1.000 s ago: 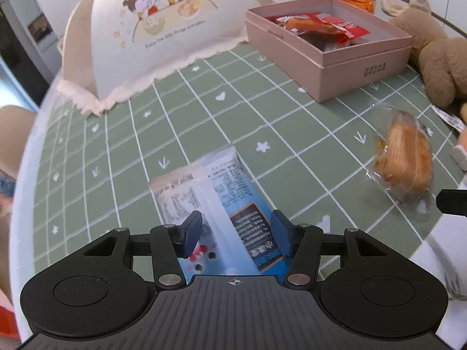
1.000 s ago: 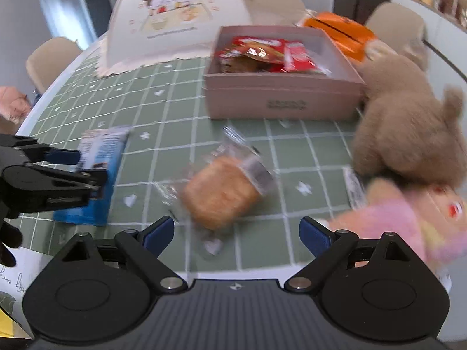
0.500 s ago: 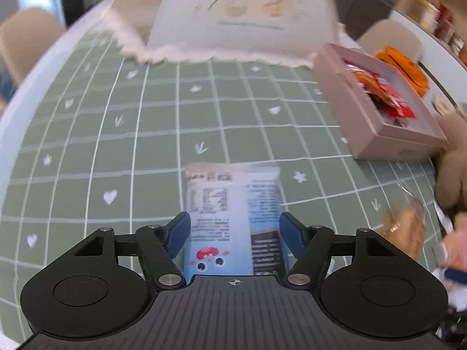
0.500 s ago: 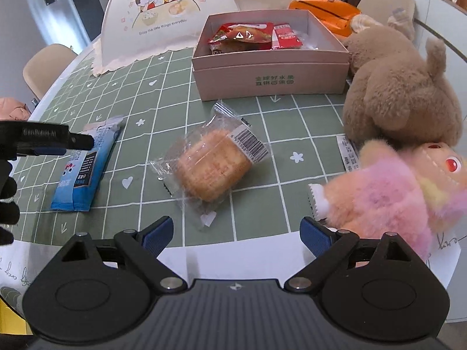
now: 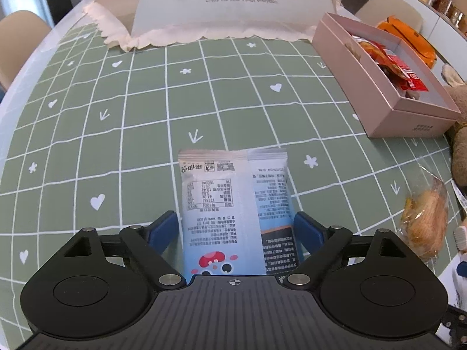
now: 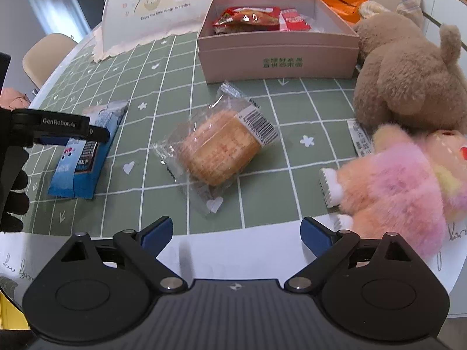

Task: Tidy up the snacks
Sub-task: 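Grasp the blue-and-white snack packet on the table with the left tool, then grasp the clear-wrapped bread roll with the right tool while the left tool holds the blue packet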

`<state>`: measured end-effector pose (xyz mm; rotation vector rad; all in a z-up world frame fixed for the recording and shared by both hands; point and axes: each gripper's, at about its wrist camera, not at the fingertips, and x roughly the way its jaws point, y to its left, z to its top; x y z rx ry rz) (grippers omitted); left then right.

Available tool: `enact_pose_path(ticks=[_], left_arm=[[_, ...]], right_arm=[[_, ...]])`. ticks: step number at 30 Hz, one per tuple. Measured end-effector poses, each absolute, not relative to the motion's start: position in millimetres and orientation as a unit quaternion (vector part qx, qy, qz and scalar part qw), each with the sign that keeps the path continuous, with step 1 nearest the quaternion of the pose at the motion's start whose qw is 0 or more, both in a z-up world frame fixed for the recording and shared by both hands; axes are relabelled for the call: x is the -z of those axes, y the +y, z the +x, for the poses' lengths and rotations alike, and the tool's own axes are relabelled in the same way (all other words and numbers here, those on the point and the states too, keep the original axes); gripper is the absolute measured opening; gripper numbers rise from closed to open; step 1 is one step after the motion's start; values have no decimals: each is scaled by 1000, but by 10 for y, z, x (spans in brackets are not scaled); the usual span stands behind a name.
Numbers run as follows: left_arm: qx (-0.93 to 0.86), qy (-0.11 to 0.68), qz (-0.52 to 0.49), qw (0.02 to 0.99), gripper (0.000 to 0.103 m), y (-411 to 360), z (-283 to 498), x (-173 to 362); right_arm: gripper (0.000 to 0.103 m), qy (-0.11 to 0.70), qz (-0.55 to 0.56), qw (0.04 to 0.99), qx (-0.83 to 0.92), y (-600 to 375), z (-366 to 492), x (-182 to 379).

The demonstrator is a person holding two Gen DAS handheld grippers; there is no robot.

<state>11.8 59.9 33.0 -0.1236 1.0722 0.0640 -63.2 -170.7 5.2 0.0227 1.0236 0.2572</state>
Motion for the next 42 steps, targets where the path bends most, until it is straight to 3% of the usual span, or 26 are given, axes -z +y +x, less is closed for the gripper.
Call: enact_pose_path(ticks=[5,18,30,35,42], left_arm=[[3,516,-78,853,84,572,-10,-380],[48,497,-140,855,84,585,-475,-695],[28,520,-116,846,84,562,-566,-515],[34,532,-113,839,84,534,-551,-436],[35,530,-115,839,84,528,-562,-401]], right_arm=[[95,485,5,866,-125,-1670,-638,-52],[95,447,-21,884,-135,-1479,-524,-168],[100,426,22,899,-101,-1462,28,-172],[103,473,3,871,-130,-1410,170,2],[103,457,-77,875,-140,-1432,-207,130]])
